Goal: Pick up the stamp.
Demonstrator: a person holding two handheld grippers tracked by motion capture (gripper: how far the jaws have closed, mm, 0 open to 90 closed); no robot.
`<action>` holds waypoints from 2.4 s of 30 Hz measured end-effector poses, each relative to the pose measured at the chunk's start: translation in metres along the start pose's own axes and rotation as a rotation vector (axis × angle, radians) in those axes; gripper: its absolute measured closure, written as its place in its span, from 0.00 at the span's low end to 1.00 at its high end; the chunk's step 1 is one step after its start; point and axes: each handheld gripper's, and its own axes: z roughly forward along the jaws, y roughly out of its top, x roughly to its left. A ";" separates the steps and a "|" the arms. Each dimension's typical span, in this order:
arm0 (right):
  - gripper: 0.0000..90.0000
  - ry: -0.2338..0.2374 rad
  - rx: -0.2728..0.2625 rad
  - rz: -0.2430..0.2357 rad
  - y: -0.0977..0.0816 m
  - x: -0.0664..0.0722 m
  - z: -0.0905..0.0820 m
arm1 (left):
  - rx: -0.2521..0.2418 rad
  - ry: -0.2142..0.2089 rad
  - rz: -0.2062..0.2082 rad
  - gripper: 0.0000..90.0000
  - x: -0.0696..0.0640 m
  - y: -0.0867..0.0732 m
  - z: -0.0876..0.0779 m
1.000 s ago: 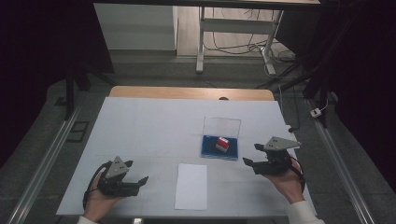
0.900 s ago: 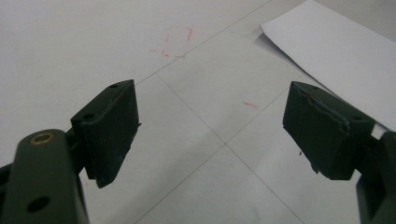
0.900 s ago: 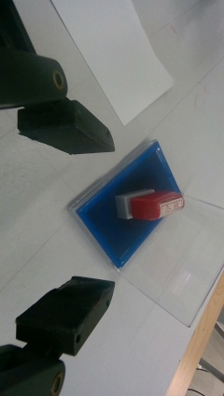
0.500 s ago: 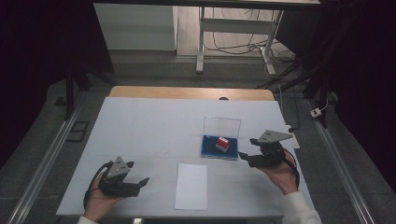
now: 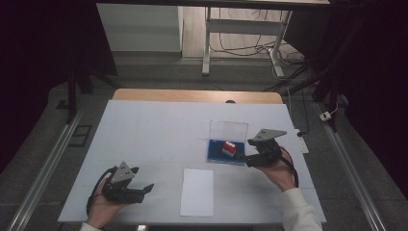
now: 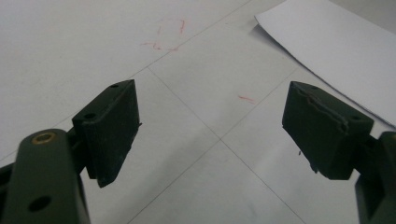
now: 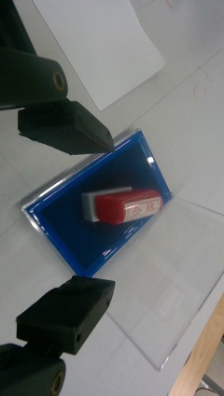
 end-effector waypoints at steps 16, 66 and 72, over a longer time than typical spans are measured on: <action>0.35 0.055 0.031 0.004 0.012 0.002 0.031 | -0.001 -0.005 0.001 0.22 0.000 0.001 0.000; 0.78 0.066 0.057 0.009 0.014 -0.004 0.059 | -0.023 -0.011 -0.028 0.21 0.005 -0.002 -0.002; 0.78 0.059 0.064 -0.010 0.015 -0.003 0.058 | -0.021 -0.010 -0.027 0.21 0.005 -0.002 -0.003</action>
